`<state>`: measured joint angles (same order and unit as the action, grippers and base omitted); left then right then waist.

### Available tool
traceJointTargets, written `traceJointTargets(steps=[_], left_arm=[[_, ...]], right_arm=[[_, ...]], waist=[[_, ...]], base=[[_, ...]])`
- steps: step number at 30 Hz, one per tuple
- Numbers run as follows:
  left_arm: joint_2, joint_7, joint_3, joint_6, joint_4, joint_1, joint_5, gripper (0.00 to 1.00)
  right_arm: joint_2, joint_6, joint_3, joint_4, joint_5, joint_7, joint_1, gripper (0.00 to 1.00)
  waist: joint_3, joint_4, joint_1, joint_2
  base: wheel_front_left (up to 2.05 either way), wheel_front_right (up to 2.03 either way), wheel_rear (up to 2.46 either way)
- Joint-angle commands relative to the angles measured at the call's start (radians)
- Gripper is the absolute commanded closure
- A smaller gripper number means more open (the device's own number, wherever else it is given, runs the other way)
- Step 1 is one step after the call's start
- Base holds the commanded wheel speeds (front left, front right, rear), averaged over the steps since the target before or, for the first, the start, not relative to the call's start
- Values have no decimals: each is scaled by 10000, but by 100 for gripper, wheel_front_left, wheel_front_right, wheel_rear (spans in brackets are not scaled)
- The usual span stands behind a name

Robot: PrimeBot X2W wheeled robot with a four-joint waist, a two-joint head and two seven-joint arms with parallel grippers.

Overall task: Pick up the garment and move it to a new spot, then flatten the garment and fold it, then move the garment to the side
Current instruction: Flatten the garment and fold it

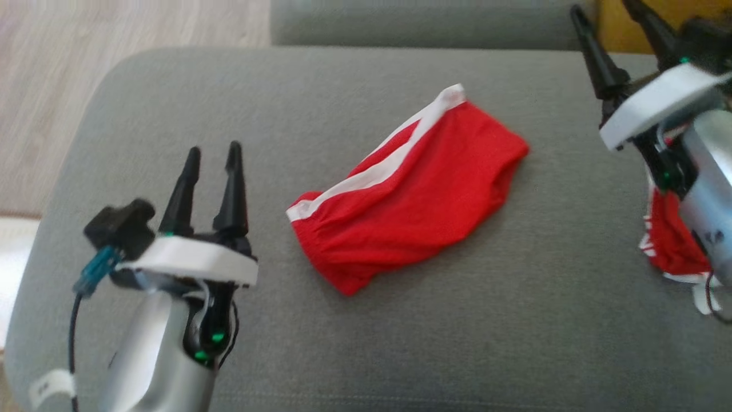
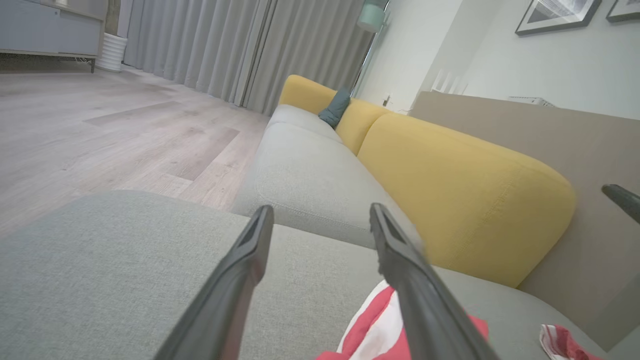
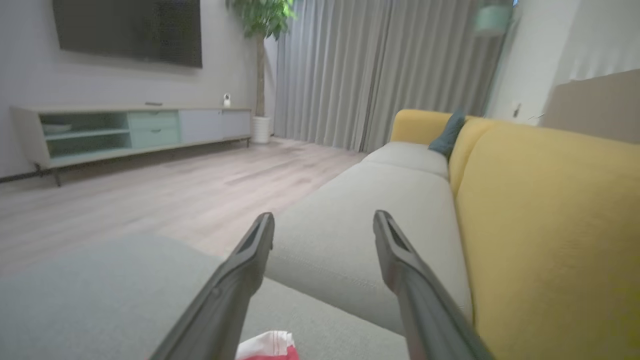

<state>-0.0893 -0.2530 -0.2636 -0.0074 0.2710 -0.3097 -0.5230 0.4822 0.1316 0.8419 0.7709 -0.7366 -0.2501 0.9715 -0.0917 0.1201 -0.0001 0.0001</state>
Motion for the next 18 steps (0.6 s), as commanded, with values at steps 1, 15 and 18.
traceJointTargets(steps=[1, 15, 18], left_arm=[[-51, -87, 601, -17, -583, -61, 199, 0], [372, -87, 1979, -425, -1821, 1945, 1236, 0], [383, -87, 1912, -490, -1895, 2312, 1435, 0]], right_arm=[[-70, -9, -706, -477, 321, -112, -652, 0], [-2123, -9, -5960, -3716, 4169, -115, -6098, 0], [-2734, -9, -6708, -4347, 4857, -115, -6859, 0]], waist=[[526, -549, 1, -1], [1034, -1394, 1, -1], [1094, -1480, 1, -1]], base=[[0, 0, 0], [0, 0, 0], [0, 0, 0]])
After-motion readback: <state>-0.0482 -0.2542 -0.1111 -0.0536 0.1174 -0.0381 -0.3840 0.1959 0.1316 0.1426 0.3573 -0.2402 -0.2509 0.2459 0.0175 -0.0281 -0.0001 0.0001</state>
